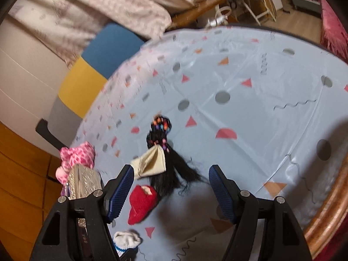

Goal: Organize soft objects
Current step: 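Grasp the white socks with the left tool while the right grasps the black braid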

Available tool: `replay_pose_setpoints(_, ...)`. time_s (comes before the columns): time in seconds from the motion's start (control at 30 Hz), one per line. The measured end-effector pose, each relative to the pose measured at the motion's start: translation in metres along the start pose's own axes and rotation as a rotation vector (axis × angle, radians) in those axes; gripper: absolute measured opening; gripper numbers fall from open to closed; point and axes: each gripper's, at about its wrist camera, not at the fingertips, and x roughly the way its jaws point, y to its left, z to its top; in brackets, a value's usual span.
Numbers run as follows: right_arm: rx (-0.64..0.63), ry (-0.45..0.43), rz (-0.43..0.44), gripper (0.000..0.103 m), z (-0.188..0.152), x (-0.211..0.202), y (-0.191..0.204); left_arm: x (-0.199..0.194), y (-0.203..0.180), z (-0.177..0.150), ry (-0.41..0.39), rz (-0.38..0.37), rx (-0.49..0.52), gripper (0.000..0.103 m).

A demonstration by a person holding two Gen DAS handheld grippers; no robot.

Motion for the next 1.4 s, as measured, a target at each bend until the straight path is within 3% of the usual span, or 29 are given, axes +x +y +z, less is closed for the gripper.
replay_pose_setpoints(0.27, -0.091, 0.111, -0.016, 0.069, 0.009, 0.045, 0.040, -0.005, 0.012, -0.019, -0.056, 0.027, -0.073, 0.036)
replay_pose_setpoints(0.47, -0.098, 0.141, -0.122, 0.070, 0.014, 0.094, 0.056, -0.004, 0.012, -0.023, -0.084, 0.039, -0.099, 0.036)
replay_pose_setpoints(0.53, -0.103, 0.196, -0.034, 0.070, 0.010, 0.107, 0.064, -0.005, 0.014, -0.024, -0.090, 0.037, -0.108, 0.036)
replay_pose_setpoints(0.57, -0.117, 0.241, 0.061, 0.070, 0.006, 0.112, 0.072, -0.005, 0.014, -0.025, -0.092, 0.035, -0.112, 0.036)
replay_pose_setpoints(0.63, -0.156, 0.301, 0.170, 0.070, -0.003, 0.119, 0.086, -0.006, 0.015, -0.027, -0.098, 0.033, -0.115, 0.036)
replay_pose_setpoints(0.8, -0.176, 0.313, 0.217, 0.070, -0.009, 0.125, 0.093, -0.008, 0.018, -0.032, -0.113, 0.026, -0.129, 0.036)
replay_pose_setpoints(0.97, -0.077, 0.232, 0.335, 0.070, 0.009, 0.106, 0.079, -0.010, 0.021, -0.033, -0.122, 0.008, -0.158, 0.036)
replay_pose_setpoints(1.03, -0.054, 0.102, 0.235, 0.070, 0.020, 0.091, 0.067, -0.010, 0.021, -0.033, -0.124, 0.005, -0.163, 0.036)
replay_pose_setpoints(1.13, -0.017, 0.043, 0.082, 0.067, 0.032, 0.093, 0.053, -0.011, 0.022, -0.034, -0.126, 0.002, -0.164, 0.036)
replay_pose_setpoints(1.17, -0.020, 0.028, -0.006, 0.060, 0.036, 0.097, 0.048, -0.011, 0.023, -0.034, -0.127, -0.001, -0.168, 0.037)
replay_pose_setpoints(1.23, -0.017, 0.071, -0.091, 0.048, 0.044, 0.113, 0.041, -0.011, 0.023, -0.034, -0.127, -0.003, -0.170, 0.037)
replay_pose_setpoints(1.33, -0.012, 0.167, -0.081, 0.047, 0.049, 0.139, 0.037, -0.011, 0.023, -0.035, -0.129, -0.003, -0.172, 0.037)
replay_pose_setpoints(1.4, -0.080, 0.195, -0.106, 0.044, 0.047, 0.150, 0.045, -0.012, 0.023, -0.035, -0.130, -0.003, -0.174, 0.037)
